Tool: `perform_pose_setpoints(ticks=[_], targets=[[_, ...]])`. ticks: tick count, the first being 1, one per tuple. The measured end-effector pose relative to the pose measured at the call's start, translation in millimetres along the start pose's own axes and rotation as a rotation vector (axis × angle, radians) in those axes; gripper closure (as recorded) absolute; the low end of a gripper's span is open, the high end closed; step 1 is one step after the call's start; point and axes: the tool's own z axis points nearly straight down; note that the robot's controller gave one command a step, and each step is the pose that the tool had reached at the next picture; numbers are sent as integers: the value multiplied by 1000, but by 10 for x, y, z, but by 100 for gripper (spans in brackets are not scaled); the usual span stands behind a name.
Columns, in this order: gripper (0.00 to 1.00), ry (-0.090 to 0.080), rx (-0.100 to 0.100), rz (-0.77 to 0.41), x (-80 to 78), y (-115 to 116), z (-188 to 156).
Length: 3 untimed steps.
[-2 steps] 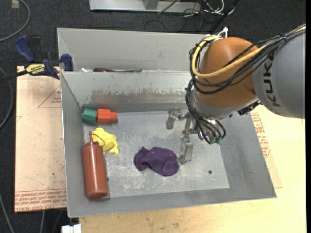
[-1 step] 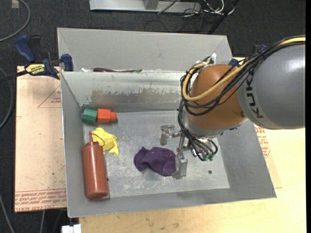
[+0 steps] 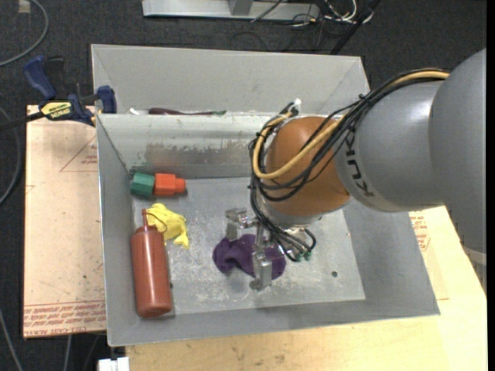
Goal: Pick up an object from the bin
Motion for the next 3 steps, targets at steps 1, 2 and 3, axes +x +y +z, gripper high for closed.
perform_pose_setpoints(ticks=[1,2,3], targets=[[100,-3,-2,-122,22,-119,396],[100,-3,-2,-122,22,-119,396],[100,-7,-3,-59,-9,-110,-926]])
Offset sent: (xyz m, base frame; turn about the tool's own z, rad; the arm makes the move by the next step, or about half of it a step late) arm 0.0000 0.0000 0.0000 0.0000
